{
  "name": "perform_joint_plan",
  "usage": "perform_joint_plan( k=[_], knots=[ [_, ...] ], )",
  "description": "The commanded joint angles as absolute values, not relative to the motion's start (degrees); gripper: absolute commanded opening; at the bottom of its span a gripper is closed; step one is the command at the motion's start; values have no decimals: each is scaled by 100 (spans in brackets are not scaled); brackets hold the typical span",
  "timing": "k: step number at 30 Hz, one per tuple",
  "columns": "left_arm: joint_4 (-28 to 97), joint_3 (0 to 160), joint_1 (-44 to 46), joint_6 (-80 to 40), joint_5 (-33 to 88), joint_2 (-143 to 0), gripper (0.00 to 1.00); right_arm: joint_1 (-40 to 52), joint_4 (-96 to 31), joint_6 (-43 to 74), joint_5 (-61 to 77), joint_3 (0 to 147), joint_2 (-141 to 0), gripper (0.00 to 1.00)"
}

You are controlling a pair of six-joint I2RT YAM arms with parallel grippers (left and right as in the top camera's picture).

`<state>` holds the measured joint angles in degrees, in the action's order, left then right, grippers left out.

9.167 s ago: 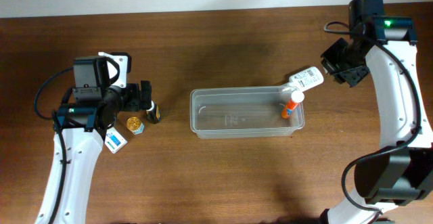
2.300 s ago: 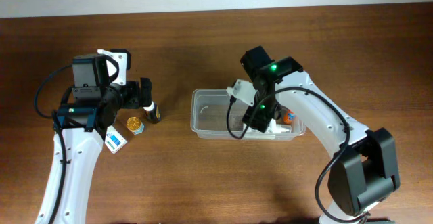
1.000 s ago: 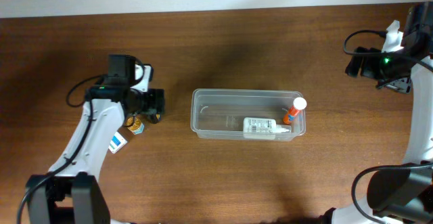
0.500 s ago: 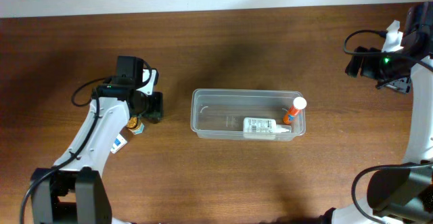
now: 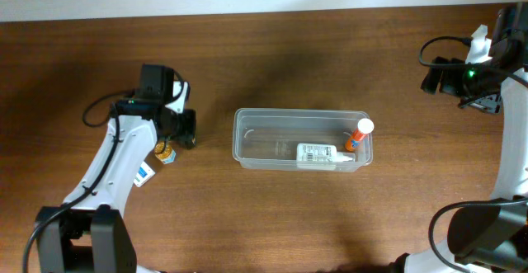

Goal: Pack container
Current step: 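Grasp the dark white-capped bottle with the left gripper, then place the dark bottle into the container with the left gripper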

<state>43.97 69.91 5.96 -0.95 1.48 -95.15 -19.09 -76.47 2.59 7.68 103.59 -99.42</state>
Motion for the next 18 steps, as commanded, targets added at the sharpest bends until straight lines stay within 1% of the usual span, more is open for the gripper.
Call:
perform_joint_plan(
  k=[1,3,7,18],
  knots=[
    [4392,7828,799,-60,108,-9063,17,-1916,-7636,263,862,10328,-9977,98],
    [4440,8215,982,-62,113,-8938,9,-1914,-7634,263,862,10328,-9977,98],
    [4429,8812,1715,-64,113,-8858,8,-1914,-7631,263,862,10328,-9977,98],
    [4241,8814,3433,-64,128,-9284,9,-1914,-7631,263,862,10328,-9977,98]
  ],
)
